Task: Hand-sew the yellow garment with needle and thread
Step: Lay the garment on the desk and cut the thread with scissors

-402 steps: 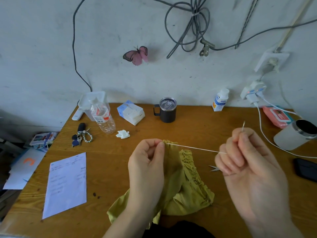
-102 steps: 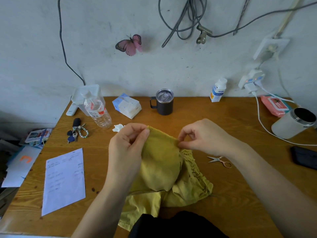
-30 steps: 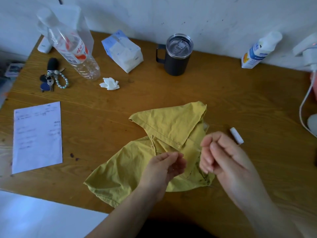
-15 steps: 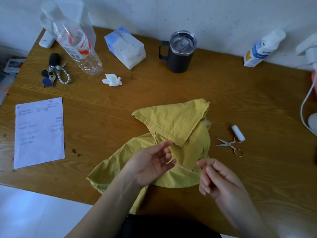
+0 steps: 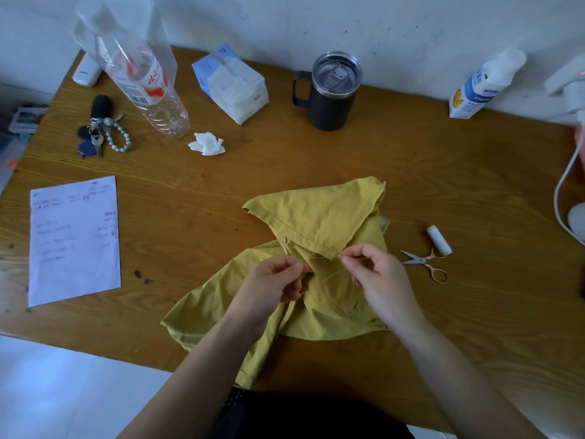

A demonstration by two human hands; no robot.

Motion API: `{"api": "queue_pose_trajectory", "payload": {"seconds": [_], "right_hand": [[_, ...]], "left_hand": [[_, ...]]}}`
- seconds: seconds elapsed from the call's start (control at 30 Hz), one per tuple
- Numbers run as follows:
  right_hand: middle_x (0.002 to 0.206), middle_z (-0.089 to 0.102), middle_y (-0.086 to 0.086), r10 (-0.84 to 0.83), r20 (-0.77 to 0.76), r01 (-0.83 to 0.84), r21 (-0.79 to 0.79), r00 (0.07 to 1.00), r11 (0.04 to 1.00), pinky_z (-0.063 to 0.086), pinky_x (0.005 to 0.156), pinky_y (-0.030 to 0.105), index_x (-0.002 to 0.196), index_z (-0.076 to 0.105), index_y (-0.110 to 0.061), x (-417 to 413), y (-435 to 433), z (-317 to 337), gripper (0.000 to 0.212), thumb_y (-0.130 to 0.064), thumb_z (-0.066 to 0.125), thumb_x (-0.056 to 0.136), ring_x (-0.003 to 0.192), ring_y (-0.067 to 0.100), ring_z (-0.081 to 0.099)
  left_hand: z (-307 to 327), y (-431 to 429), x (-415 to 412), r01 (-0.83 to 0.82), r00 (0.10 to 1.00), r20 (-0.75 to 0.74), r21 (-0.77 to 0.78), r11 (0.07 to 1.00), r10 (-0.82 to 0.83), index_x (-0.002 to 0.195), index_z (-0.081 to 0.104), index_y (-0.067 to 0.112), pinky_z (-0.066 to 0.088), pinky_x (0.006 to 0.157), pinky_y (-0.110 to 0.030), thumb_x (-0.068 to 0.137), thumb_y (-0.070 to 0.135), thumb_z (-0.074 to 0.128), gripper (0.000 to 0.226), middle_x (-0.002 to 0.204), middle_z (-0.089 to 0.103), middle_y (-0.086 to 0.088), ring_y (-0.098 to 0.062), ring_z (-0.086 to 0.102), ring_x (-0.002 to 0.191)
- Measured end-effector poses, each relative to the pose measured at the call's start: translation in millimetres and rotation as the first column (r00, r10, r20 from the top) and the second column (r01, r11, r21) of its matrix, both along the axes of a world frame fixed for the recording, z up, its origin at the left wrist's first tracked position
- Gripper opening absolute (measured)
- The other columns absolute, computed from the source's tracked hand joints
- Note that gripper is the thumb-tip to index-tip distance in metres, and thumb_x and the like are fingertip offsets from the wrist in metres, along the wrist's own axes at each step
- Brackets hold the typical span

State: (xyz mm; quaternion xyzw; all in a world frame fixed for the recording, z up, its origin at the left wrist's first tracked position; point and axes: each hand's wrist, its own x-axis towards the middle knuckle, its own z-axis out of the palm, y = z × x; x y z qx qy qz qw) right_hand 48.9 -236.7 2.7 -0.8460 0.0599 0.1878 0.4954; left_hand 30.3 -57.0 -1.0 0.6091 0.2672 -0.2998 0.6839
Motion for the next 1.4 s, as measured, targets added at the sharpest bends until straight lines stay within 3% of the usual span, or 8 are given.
{"api": "queue_pose_trajectory", "payload": {"seconds": [0.2, 0.33, 0.47, 0.6, 0.77, 0.97, 1.13, 1.4], "right_hand": [[0.092, 0.061, 0.001, 0.395, 0.294, -0.272, -0.383, 0.870, 0.883, 0.040, 0.067, 0.010, 0.094, 0.066, -0.009, 19.4, 15.1, 3.0, 0.009, -0.010, 0.058, 0.090, 0.078, 0.008, 0.054], [0.101, 0.060, 0.001, 0.548, 0.228, -0.437, -0.398, 0.805, 0.807, 0.050, 0.074, 0.030, 0.102, 0.067, -0.010, 26.7, 16.7, 0.9, 0.018, -0.007, 0.052, 0.093, 0.087, 0.015, 0.059], [0.095, 0.052, -0.009, 0.567, 0.197, -0.494, -0.321, 0.800, 0.808, 0.048, 0.076, 0.022, 0.100, 0.065, -0.010, 29.4, 12.8, -3.9, 0.017, -0.004, 0.052, 0.092, 0.087, 0.008, 0.056], [0.087, 0.050, -0.019, 0.500, 0.155, -0.472, -0.185, 0.852, 0.862, 0.039, 0.072, 0.006, 0.093, 0.064, -0.014, 30.3, 8.5, -7.2, 0.011, -0.007, 0.055, 0.091, 0.080, -0.006, 0.051], [0.081, 0.057, -0.013, 0.402, 0.112, -0.397, -0.064, 0.909, 0.916, 0.039, 0.065, 0.010, 0.082, 0.060, -0.019, 28.6, 6.3, -9.1, 0.007, -0.017, 0.065, 0.086, 0.075, -0.001, 0.053], [0.081, 0.069, 0.000, 0.018, 0.017, -0.020, 0.196, 1.000, 0.980, 0.051, 0.054, 0.018, 0.088, 0.066, -0.010, 22.4, 5.5, -14.1, 0.009, -0.014, 0.058, 0.090, 0.066, 0.007, 0.066], [0.078, 0.073, 0.007, -0.301, -0.356, 0.458, 0.549, 0.885, 0.699, 0.052, 0.047, 0.023, 0.089, 0.051, -0.006, 21.3, 2.9, -14.9, 0.015, -0.012, 0.041, 0.098, 0.057, 0.015, 0.066], [0.058, 0.057, -0.004, -0.346, -0.139, 0.372, 0.305, 0.928, 0.877, 0.045, 0.050, 0.025, 0.085, 0.054, -0.012, 18.0, -7.2, -23.4, 0.016, -0.015, 0.044, 0.097, 0.050, 0.007, 0.051]], "left_hand": [[8.0, 1.3, 3.9, 0.161, 0.981, 0.105, 0.020, 0.987, -0.163, 0.084, 0.069, 0.012, 0.044, 0.066, -0.021, 0.096, 0.013, 0.052, 0.021, 0.058, 0.054, 0.008, -0.004, 0.050, 0.057], [7.8, 3.3, 11.7, 0.148, 0.980, 0.130, 0.021, 0.989, -0.150, 0.085, 0.068, 0.007, 0.042, 0.059, -0.016, 0.096, 0.011, 0.051, 0.020, 0.056, 0.052, 0.008, -0.001, 0.048, 0.052], [-0.3, 5.2, 19.3, 0.047, 0.996, 0.071, -0.036, 0.998, -0.044, 0.079, 0.068, 0.011, 0.043, 0.060, -0.021, 0.096, 0.009, 0.051, 0.024, 0.055, 0.050, 0.005, -0.007, 0.045, 0.051], [-10.0, 5.3, 24.4, -0.088, 0.995, -0.060, -0.197, 0.976, 0.077, 0.077, 0.066, 0.009, 0.043, 0.057, -0.024, 0.095, 0.007, 0.049, 0.025, 0.052, 0.050, 0.002, -0.009, 0.046, 0.048], [-16.3, -1.5, 28.5, -0.252, 0.952, -0.258, -0.367, 0.895, 0.162, 0.080, 0.063, 0.005, 0.044, 0.057, -0.026, 0.095, 0.007, 0.047, 0.022, 0.053, 0.046, 0.000, -0.010, 0.045, 0.046], [-13.7, -4.5, 32.0, -0.428, 0.864, -0.462, -0.459, 0.779, 0.202, 0.074, 0.064, 0.006, 0.041, 0.062, -0.025, 0.078, 0.010, 0.058, 0.009, 0.054, 0.043, 0.001, -0.009, 0.041, 0.045], [-16.5, -2.5, 33.9, -0.525, 0.807, -0.533, -0.453, 0.720, 0.253, 0.072, 0.065, 0.005, 0.039, 0.062, -0.025, 0.078, 0.008, 0.057, 0.010, 0.054, 0.043, 0.000, -0.010, 0.041, 0.044], [-29.3, -2.4, 36.4, -0.561, 0.790, -0.519, -0.396, 0.727, 0.327, 0.074, 0.069, 0.005, 0.043, 0.062, -0.026, 0.091, 0.010, 0.053, 0.024, 0.056, 0.052, -0.001, -0.010, 0.050, 0.046]]}}
